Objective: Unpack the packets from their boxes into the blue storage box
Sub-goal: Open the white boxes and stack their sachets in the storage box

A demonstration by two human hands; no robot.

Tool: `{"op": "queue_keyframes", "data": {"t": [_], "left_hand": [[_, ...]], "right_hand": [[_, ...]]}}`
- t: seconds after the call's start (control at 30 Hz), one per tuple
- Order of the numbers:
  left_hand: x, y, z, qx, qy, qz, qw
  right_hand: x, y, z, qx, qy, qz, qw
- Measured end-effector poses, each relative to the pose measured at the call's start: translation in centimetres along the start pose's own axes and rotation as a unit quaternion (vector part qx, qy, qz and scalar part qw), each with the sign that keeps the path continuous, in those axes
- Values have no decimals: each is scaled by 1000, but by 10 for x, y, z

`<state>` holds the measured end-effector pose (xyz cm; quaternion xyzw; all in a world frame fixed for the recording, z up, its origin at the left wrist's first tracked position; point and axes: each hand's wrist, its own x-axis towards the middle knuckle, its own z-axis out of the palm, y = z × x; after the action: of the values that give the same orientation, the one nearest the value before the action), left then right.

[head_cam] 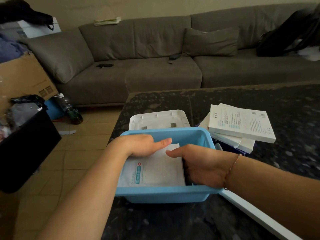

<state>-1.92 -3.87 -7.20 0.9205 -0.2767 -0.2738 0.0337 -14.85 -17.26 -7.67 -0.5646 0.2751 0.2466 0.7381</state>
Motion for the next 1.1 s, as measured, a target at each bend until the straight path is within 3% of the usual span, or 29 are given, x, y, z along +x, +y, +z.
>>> {"op": "queue_keyframes", "data": {"t": [0.3, 0.43, 0.5, 0.57, 0.63, 0.67, 0.73, 0.8, 0.87, 0.97, 1.1], "left_hand": [[0, 1, 1, 5, 20, 30, 999], [-17, 12, -9, -23, 115, 111, 987], [-30, 25, -9, -29, 200, 161, 966], [-46, 46, 0, -87, 345, 240, 903], [-61, 75, 22, -147, 495, 326, 792], [-67, 91, 37, -168, 542, 350, 745], [-77, 126, 73, -194, 561, 403, 696], [-79, 159, 116, -170, 522, 463, 696], [-78, 188, 157, -118, 459, 494, 729], [-68, 216, 207, -40, 382, 479, 789], [-56, 232, 238, -25, 360, 424, 831]], "right_hand": [[-5, -4, 5, 13, -3, -12, 1000], [-21, -13, 3, -57, 28, -68, 996], [-41, -18, -8, -54, 30, -95, 994], [-67, -21, -25, -51, 26, -124, 991], [-90, -16, -46, -56, 34, -160, 985], [-101, -11, -56, -61, 43, -181, 981], [-119, 2, -81, -65, 79, -218, 971], [-133, 19, -104, -56, 140, -237, 960], [-144, 35, -123, -47, 189, -249, 949], [-159, 62, -147, -40, 249, -273, 928], [-174, 103, -170, 1, 304, -323, 896]]}}
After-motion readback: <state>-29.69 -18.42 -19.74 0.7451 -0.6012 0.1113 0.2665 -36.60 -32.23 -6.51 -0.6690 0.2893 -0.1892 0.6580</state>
